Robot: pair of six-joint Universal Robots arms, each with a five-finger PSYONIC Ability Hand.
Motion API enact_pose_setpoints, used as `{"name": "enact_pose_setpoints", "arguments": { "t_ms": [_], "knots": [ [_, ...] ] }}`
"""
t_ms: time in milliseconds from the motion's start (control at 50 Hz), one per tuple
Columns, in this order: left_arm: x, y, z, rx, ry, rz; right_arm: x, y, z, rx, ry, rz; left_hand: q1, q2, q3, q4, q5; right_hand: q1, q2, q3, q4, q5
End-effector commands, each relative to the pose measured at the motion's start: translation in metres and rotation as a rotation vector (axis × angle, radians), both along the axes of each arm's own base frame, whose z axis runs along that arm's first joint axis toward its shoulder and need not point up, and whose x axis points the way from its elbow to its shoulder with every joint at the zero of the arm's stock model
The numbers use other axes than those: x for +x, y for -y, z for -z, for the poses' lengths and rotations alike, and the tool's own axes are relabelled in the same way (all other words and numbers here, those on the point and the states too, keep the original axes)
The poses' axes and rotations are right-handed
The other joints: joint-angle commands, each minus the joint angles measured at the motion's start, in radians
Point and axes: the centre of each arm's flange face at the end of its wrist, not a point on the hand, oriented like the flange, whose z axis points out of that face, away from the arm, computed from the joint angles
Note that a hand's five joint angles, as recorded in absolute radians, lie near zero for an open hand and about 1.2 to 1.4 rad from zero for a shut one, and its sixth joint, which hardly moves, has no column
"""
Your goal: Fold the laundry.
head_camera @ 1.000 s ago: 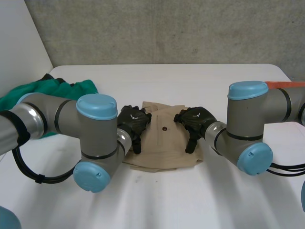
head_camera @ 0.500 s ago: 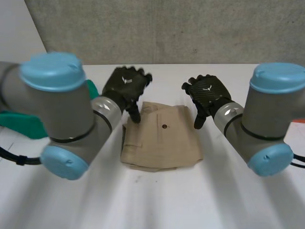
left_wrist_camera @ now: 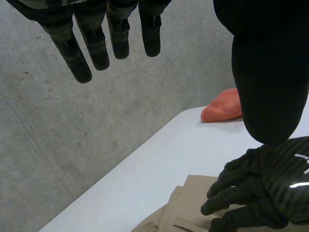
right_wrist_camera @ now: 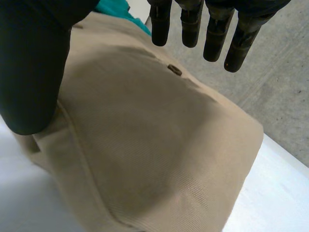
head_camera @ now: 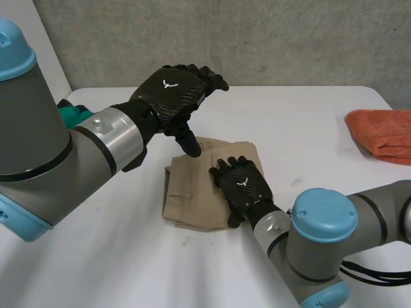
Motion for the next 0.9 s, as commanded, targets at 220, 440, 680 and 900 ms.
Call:
{"name": "enact_pose_setpoints", "arguments": {
  "t_ms": [220,440,680,900],
  "knots": [
    [-0.001,0.001,0.003,0.006,0.003,0.000,0.007,0.011,0.002,-0.023,-0.044,-0.004,-0.027,-0.004,-0.009,-0.008,0.005,-0.011,-0.048,-0.034,-0.061,-0.060],
    [-0.002,0.001,0.005,0.009,0.006,0.003,-0.004,-0.004,-0.008,0.013,-0.066,-0.010,-0.027,-0.004,-0.009,-0.008,0.005,-0.011,-0.048,-0.034,-0.061,-0.060],
    [-0.002,0.002,0.009,0.021,0.011,0.001,0.009,0.014,0.016,0.005,-0.089,-0.011,-0.027,-0.004,-0.009,-0.008,0.005,-0.011,-0.048,-0.034,-0.061,-0.060],
    [-0.002,0.001,0.006,0.016,0.008,0.003,0.028,0.040,0.012,-0.062,-0.053,-0.007,-0.027,-0.004,-0.009,-0.008,0.005,-0.011,-0.048,-0.034,-0.061,-0.060]
  ]
}}
